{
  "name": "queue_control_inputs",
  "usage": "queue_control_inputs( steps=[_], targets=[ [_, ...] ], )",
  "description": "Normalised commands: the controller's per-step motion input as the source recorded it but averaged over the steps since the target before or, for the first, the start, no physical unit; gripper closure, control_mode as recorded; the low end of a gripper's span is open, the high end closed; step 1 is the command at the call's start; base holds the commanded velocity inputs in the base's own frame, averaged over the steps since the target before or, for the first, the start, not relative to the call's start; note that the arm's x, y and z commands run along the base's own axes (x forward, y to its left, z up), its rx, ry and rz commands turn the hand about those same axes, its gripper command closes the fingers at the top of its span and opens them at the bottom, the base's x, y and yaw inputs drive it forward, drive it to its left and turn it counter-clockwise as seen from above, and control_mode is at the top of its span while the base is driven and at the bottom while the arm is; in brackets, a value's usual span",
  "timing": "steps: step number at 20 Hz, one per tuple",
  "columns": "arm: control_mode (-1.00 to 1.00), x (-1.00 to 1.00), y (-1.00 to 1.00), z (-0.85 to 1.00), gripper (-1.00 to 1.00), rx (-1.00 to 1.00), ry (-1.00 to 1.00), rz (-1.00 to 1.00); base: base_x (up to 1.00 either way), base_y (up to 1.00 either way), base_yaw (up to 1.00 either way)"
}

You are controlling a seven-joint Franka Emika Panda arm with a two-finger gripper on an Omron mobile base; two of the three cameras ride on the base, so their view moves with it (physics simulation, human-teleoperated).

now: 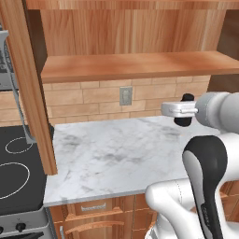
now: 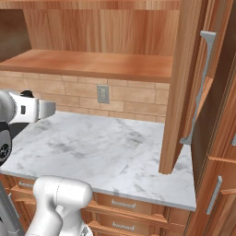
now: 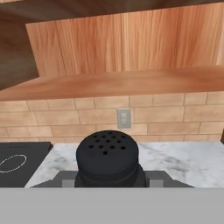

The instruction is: Move the oil and vinegar bottle and shaker from the cabinet to the dining counter.

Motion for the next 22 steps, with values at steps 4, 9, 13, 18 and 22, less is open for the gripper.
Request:
queue_control_inputs(
  steps=[4, 9, 13, 18, 22],
  targets=[
    [1.00, 0.00, 0.00, 0.00, 1.00, 0.00, 0.00, 0.00, 0.00, 0.00, 0.00],
    [1.00, 0.00, 0.00, 0.00, 1.00, 0.00, 0.00, 0.00, -0.23, 0.08, 0.00],
    [1.00, 0.00, 0.00, 0.00, 1.00, 0.00, 0.00, 0.00, -0.57, 0.20, 0.00],
    [1.00, 0.00, 0.00, 0.00, 1.00, 0.00, 0.00, 0.00, -0.70, 0.26, 0.01],
    [1.00, 0.00, 0.00, 0.00, 1.00, 0.00, 0.00, 0.00, -0.80, 0.33, 0.04]
  ],
)
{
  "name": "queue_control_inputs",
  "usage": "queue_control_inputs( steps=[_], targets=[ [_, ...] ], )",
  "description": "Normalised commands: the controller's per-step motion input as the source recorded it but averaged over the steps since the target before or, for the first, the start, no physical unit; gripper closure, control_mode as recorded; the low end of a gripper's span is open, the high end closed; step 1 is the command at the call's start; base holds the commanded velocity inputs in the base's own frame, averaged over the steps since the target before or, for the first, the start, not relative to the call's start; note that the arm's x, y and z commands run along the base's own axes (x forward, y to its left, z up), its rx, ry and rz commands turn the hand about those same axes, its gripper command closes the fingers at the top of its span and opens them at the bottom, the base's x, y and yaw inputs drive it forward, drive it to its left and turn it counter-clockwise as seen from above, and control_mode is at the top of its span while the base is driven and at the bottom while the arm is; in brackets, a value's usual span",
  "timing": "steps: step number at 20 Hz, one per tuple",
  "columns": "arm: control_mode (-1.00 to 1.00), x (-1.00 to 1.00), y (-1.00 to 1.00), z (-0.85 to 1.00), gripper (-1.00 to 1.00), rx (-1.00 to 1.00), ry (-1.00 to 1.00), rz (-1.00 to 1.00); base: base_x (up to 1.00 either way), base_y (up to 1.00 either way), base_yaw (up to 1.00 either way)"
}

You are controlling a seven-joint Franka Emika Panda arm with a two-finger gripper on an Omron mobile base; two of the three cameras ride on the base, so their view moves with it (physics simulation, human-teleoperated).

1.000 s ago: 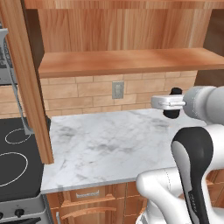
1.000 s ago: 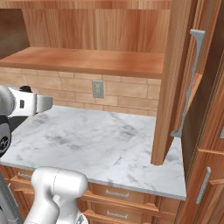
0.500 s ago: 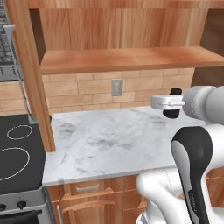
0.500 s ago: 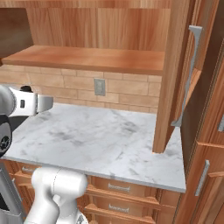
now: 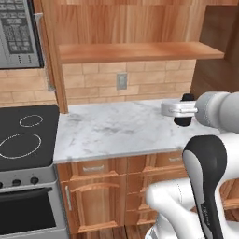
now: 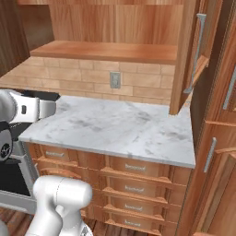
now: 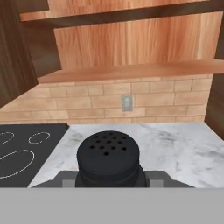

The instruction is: Move the oil and vinegar bottle and shaker from the cabinet to the dining counter.

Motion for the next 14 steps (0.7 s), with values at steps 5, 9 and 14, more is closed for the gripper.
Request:
queue_control_inputs(
  steps=[5, 9, 14],
  targets=[
    [1.00, 0.00, 0.00, 0.00, 1.00, 0.00, 0.00, 0.00, -0.86, 0.38, 0.06],
    [1.00, 0.00, 0.00, 0.00, 1.00, 0.00, 0.00, 0.00, -0.86, 0.40, 0.09],
    [1.00, 0.00, 0.00, 0.00, 1.00, 0.00, 0.00, 0.00, -0.72, 0.38, 0.36]
  ],
)
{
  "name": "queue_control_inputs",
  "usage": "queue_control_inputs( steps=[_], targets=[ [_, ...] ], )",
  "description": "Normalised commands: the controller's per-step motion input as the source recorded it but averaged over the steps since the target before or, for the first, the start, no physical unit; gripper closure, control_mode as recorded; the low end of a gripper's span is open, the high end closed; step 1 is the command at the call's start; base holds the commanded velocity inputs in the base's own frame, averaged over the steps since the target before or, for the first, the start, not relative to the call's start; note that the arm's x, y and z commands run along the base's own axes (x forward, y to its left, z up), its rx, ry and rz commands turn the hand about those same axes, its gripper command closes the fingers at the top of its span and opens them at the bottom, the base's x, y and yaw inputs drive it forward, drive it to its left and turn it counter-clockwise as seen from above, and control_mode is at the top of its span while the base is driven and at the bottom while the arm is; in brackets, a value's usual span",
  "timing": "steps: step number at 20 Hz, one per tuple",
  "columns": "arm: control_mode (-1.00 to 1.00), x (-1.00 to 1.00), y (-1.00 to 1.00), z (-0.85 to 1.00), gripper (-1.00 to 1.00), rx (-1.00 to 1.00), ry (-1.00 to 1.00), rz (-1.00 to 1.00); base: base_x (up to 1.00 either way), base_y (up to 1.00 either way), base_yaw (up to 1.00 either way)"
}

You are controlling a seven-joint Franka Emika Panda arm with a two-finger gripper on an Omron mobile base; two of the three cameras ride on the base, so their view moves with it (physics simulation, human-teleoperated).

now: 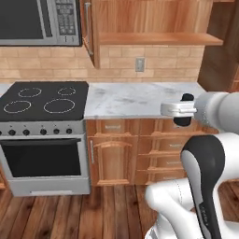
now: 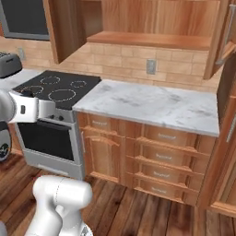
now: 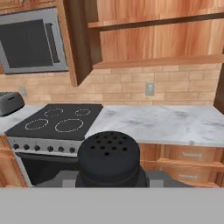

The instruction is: Move the oil and vinegar bottle and shaker from the cabinet to the dining counter.

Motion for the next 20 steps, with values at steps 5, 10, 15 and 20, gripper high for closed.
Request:
queue_control_inputs(
  steps=[5, 10, 15, 20],
  targets=[
    [1.00, 0.00, 0.00, 0.00, 1.00, 0.00, 0.00, 0.00, -0.45, 0.28, 0.67],
    [1.00, 0.00, 0.00, 0.00, 1.00, 0.00, 0.00, 0.00, -0.17, 0.17, 0.94],
    [1.00, 0.00, 0.00, 0.00, 1.00, 0.00, 0.00, 0.00, -0.05, 0.07, 1.00],
    [1.00, 0.00, 0.00, 0.00, 1.00, 0.00, 0.00, 0.00, -0.01, 0.01, 1.00]
  ],
)
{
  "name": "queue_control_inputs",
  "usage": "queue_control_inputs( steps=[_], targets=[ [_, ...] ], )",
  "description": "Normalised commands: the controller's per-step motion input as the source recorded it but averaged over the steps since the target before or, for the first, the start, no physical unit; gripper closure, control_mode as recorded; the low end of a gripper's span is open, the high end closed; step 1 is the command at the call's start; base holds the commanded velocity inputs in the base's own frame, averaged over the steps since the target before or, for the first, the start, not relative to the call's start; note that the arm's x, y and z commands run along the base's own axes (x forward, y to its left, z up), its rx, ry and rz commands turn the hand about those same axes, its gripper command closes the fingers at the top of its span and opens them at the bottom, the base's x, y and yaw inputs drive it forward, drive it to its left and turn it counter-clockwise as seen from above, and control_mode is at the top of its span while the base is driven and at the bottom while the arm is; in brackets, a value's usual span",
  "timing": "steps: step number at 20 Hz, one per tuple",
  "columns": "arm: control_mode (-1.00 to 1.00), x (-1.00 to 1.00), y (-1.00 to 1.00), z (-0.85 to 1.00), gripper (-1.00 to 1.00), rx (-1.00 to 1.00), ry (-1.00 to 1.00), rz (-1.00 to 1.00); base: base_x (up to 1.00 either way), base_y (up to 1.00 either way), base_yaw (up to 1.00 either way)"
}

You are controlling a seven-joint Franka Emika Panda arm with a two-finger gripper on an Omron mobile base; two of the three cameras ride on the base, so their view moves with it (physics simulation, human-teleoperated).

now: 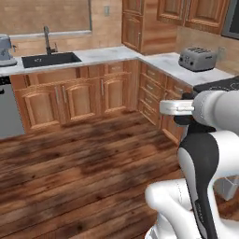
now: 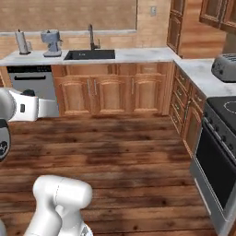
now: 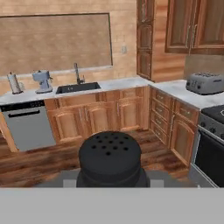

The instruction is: Move the oil and vinegar bottle and shaker from the cabinet to the dining counter.

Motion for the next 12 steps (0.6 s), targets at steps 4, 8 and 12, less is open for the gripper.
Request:
queue_control_inputs(
  steps=[4, 8, 12],
  targets=[
    [1.00, 0.00, 0.00, 0.00, 1.00, 0.00, 0.00, 0.00, 0.06, 0.09, 0.96],
    [1.00, 0.00, 0.00, 0.00, 1.00, 0.00, 0.00, 0.00, 0.23, 0.08, 0.85],
    [1.00, 0.00, 0.00, 0.00, 1.00, 0.00, 0.00, 0.00, 0.64, 0.18, 0.50]
  ],
)
